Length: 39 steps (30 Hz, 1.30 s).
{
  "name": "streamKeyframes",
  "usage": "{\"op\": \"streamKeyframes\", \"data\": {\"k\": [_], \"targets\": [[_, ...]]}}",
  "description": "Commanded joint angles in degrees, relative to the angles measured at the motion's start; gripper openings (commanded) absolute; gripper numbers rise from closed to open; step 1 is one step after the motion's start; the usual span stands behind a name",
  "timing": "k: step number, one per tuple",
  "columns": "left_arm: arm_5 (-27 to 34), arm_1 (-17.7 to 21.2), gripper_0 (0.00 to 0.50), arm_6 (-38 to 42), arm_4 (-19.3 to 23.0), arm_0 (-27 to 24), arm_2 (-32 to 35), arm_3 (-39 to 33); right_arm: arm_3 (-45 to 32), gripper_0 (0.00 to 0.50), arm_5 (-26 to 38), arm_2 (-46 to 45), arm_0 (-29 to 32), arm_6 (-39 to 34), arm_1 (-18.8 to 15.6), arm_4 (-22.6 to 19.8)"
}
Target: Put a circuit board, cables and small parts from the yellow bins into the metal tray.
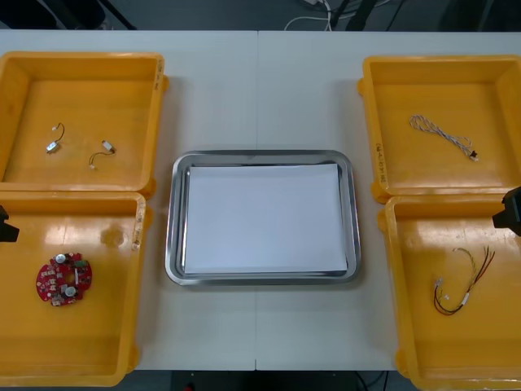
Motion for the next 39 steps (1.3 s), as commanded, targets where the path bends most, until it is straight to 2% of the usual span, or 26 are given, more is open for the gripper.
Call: {"op": "streamKeyframes", "data": {"k": [1, 39], "targets": [[0.4, 2.6, 0.5, -4.4, 0.4, 0.8, 1.7, -1.9, -0.1, 0.5, -0.3, 0.9, -1.5, 1.2, -0.1, 0.2], [0.4, 2.6, 0.5, -4.4, 0.4, 0.8, 1.7, -1.9, -0.1, 0.5, -0.3, 0.9, -1.5, 1.2, -0.1, 0.2]]}}
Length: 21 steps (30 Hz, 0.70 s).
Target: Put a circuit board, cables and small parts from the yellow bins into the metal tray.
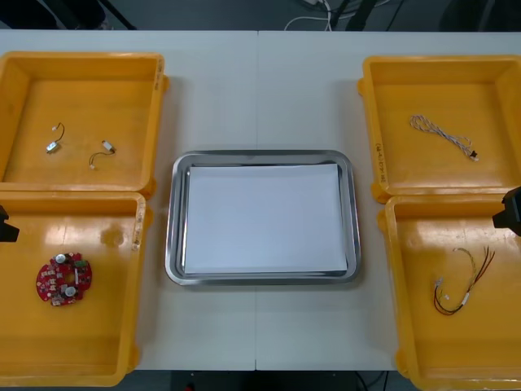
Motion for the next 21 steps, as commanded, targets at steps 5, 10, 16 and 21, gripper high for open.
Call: {"op": "streamKeyframes", "data": {"k": [5, 10, 16, 21], "targets": [[0.4, 0.1, 0.5, -4.8, 0.6, 2.1, 1.2, 0.1, -0.1, 0.5, -0.3, 0.9, -1.5, 1.2, -0.1, 0.2], [0.4, 0.4, 0.5, -4.9, 0.9, 1.9, 1.3, 0.1, -0.1, 0.5, -0.3, 0.9, -1.5, 1.2, -0.1, 0.2], [0.4, 1.2, 0.5, -5.8, 1.6, 1.5, 1.2, 0.1, -0.8, 0.5, -0.6, 0.1, -1.4, 1.3, 0.5, 0.2], [0.4, 2.1, 0.5, -8.5, 2.6, 1.2, 0.9, 0.1, -4.7, 0.5, -1.3, -1.2, 0.7, 0.9, 1.7, 1.5]]}}
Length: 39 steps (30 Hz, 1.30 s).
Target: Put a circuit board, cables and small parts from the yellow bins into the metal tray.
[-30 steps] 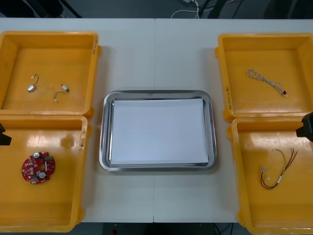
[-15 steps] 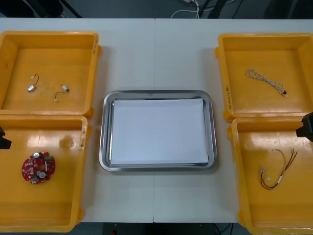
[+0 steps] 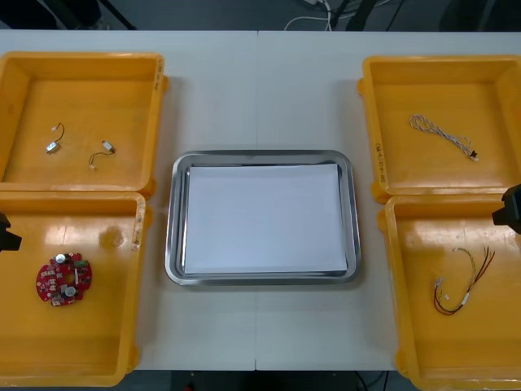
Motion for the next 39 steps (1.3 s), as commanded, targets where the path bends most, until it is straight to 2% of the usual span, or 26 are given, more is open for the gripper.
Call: {"op": "streamKeyframes", "data": {"k": [1, 10, 19, 31, 39], "targets": [[0.3, 2.6, 0.5, -9.0, 1.2, -0.3, 0.7, -0.3, -3.8, 0.5, -0.8, -1.2, 1.0, 0.9, 1.7, 1.0], [0.3, 4.9, 0.5, -13.6, 2.9, -1.8, -2.6, -0.3, -3.8, 0.5, -1.4, -1.2, 4.6, 0.3, 2.8, 1.9], [0.3, 6.0, 0.5, -20.3, 4.0, -4.8, -6.5, -0.2, -3.8, 0.5, -5.8, -1.2, 9.8, -0.4, 3.5, 1.6], [-1.0, 8.7, 0.5, -31.3, 5.2, -7.5, -13.5, -0.2, -3.8, 0.5, -6.9, -4.5, 14.4, -2.3, 9.0, 2.1], [-5.0, 10.6, 0.5, -34.3, 5.7, -7.4, -17.4, -0.3, -3.8, 0.5, -9.8, -4.7, 17.8, -4.1, 10.5, 2.6]]}}
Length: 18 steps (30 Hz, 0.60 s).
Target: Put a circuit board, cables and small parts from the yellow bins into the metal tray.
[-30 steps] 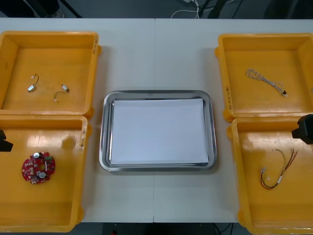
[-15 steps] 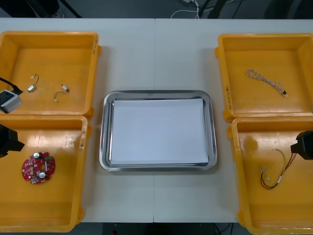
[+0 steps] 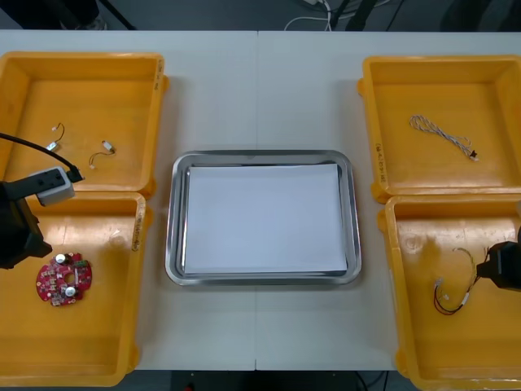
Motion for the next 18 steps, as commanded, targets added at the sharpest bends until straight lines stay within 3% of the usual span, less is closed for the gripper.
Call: {"op": "streamKeyframes", "data": {"k": [1, 14, 18], "targets": [[-3.0, 3.7, 0.5, 0.4, 0.9, -1.8, -2.9, -0.4, -1.8, 0.5, -2.8, -1.7, 3.5, -2.6, 1.1, 0.6], [-6.7, 4.4, 0.5, -3.1, 0.3, -0.5, -5.9, -0.4, -1.8, 0.5, -4.5, -0.1, 5.0, -12.3, 5.1, 2.9], [-9.7, 4.8, 0.5, -6.3, -1.4, 1.3, -5.9, -0.2, -1.8, 0.5, -6.2, 4.1, 5.6, -16.5, 5.1, 7.5]]}}
